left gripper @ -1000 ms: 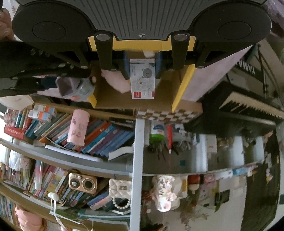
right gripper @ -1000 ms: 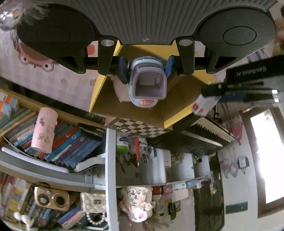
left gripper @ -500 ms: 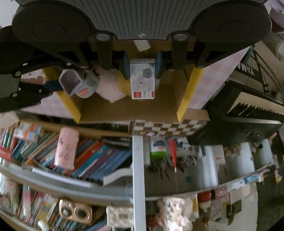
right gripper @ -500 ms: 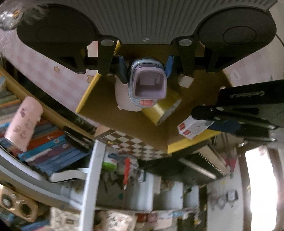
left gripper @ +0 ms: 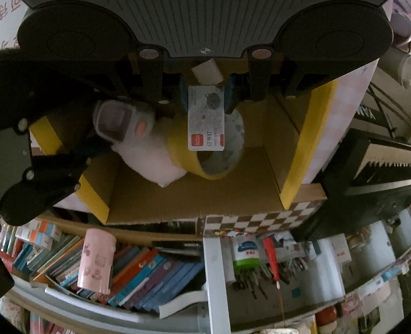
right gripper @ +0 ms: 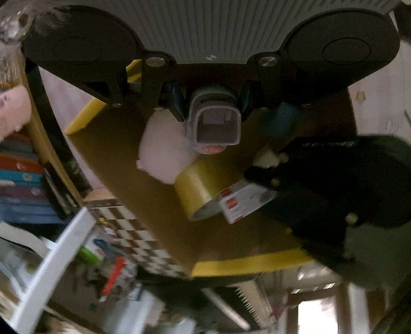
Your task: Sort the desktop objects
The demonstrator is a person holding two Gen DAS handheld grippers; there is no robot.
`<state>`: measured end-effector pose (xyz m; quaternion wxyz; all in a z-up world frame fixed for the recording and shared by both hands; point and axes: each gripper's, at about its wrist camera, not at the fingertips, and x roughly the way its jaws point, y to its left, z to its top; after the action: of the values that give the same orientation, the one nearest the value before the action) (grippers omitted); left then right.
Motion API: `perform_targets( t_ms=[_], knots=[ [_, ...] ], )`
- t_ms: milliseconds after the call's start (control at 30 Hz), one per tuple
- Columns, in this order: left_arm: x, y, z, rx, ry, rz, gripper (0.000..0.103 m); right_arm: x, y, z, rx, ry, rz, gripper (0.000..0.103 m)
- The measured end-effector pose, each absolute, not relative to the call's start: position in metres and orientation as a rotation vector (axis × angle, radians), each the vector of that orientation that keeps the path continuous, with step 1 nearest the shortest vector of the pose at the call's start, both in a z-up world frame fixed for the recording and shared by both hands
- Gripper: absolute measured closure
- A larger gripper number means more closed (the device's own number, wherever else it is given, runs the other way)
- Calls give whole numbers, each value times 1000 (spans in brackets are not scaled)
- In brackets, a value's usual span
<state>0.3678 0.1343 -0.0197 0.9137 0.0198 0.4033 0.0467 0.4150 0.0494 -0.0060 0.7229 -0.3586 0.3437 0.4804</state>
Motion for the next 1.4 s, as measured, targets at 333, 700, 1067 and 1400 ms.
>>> perform_targets(
  t_ms=[333, 700, 1067, 1400],
  knots=[
    [372, 126, -34, 61, 903, 67, 75, 422, 58, -16, -802, 805, 1072, 62],
    [364, 121, -25, 71, 845, 53, 64, 419, 54, -10, -774, 777, 1042, 62],
    [326, 123, 11, 32, 693, 61, 36, 394, 21, 25, -644, 666, 939, 55],
    [282, 108, 39, 29, 575, 8, 26, 356, -17, 59, -495, 546, 811, 53]
  ],
)
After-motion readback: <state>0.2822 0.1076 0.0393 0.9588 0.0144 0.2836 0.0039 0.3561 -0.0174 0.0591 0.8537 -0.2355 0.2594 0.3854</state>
